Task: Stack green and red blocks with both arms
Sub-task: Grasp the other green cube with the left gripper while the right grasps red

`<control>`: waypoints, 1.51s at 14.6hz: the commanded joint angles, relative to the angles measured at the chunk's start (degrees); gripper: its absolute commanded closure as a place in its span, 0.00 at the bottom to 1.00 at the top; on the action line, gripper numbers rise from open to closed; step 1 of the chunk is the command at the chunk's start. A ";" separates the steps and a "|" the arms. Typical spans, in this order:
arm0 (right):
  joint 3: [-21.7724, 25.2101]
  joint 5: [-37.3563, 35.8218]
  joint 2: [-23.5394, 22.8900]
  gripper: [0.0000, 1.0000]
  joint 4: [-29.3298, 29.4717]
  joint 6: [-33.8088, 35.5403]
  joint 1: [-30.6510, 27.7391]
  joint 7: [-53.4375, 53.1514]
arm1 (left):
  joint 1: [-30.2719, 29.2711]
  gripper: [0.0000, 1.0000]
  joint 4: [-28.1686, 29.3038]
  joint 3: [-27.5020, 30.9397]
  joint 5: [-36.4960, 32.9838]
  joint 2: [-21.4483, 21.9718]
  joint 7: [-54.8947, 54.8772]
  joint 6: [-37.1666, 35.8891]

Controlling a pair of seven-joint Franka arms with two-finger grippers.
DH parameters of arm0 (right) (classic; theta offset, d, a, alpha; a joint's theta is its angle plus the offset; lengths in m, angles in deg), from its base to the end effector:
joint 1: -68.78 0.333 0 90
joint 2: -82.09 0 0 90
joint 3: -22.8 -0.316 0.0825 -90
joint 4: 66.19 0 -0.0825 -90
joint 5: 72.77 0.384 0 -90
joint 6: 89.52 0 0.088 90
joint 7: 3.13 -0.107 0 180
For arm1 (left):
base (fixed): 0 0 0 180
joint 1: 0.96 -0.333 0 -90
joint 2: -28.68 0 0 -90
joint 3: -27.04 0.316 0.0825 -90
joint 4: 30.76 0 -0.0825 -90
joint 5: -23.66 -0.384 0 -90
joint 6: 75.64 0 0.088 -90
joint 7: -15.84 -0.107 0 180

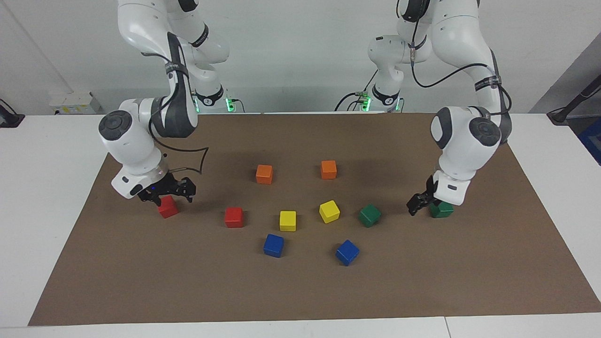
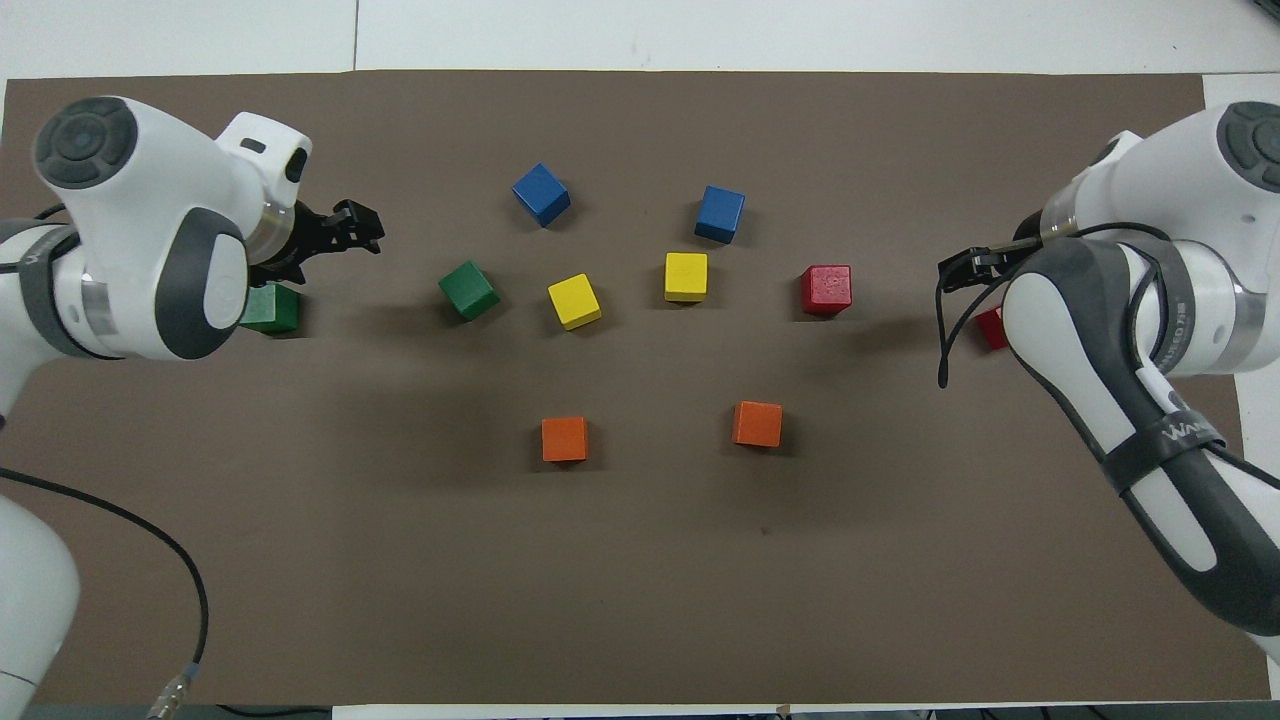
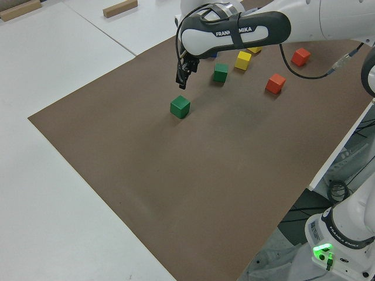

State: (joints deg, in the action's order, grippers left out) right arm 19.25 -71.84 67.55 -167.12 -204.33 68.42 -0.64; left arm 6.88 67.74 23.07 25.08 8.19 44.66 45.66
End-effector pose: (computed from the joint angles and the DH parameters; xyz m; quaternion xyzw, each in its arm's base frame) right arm 0.6272 0.0333 0.4198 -0.9989 -0.0452 0.0056 0.0151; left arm 0.6427 -0.1314 0.3834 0.9872 0.1564 0.0113 0.0285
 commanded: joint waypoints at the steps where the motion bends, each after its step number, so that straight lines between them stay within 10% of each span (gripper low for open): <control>1: -0.06 -0.84 -3.91 0.00 9.15 5.65 4.21 -6.42 | 5.94 0.00 -8.73 1.94 -2.19 -6.47 13.65 -5.01; 5: -0.06 -2.16 -5.66 0.00 9.26 4.86 9.76 -14.95 | 8.33 0.00 -14.66 1.86 -3.52 -10.53 18.99 -5.38; 21: -0.14 -1.10 -13.84 0.00 6.10 -9.90 10.73 -19.80 | 11.67 0.00 0.81 1.86 -5.19 -6.58 20.48 5.79; 22: -0.14 -1.10 -13.84 0.00 5.31 -10.95 10.73 -19.80 | 11.67 0.25 0.90 1.86 -5.19 -6.49 21.10 5.79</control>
State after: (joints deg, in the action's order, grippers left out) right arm 19.44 -73.09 53.34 -159.88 -212.95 79.42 -18.85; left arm 17.80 65.34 24.19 21.08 -0.88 63.72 50.27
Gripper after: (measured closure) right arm 0.000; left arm 0.004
